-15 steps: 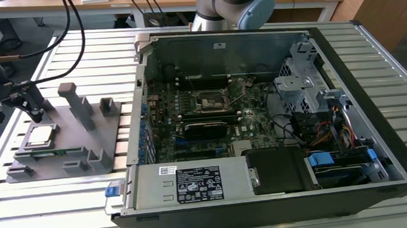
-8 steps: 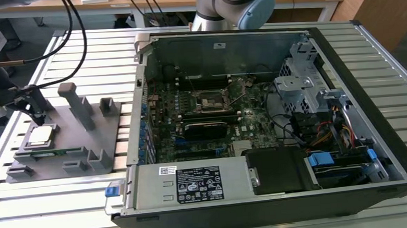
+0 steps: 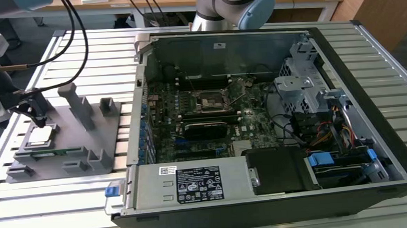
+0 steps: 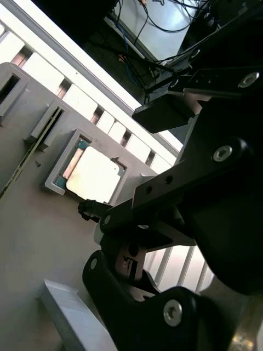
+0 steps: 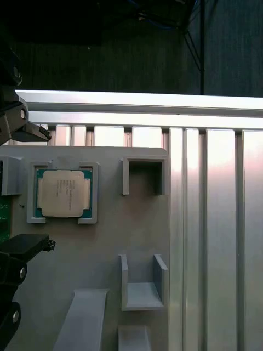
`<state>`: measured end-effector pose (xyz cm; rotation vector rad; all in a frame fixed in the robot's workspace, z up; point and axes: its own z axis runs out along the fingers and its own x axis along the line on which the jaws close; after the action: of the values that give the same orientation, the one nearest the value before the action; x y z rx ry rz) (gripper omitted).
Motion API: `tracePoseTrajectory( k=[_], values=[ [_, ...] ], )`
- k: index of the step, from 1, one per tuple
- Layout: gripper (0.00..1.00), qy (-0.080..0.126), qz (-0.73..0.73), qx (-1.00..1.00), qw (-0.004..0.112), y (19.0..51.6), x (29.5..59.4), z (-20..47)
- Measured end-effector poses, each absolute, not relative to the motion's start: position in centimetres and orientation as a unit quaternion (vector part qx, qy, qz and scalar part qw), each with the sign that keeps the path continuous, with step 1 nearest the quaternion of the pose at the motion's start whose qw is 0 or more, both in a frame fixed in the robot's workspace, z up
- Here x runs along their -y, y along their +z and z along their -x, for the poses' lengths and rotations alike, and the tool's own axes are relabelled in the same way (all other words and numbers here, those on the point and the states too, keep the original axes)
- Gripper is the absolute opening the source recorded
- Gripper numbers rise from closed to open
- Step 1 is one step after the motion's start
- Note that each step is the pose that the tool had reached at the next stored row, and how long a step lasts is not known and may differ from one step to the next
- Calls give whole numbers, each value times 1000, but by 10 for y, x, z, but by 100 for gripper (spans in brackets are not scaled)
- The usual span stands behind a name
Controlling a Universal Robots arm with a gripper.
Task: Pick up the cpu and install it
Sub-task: 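Pick up the cpu and move it towards the insertion slot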
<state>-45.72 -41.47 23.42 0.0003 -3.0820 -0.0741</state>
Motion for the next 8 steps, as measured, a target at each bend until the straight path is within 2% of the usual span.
tracePoseTrajectory(
  k=[8],
  values=[
    [76,-24,-1,999,32,230,415,457]
  ],
)
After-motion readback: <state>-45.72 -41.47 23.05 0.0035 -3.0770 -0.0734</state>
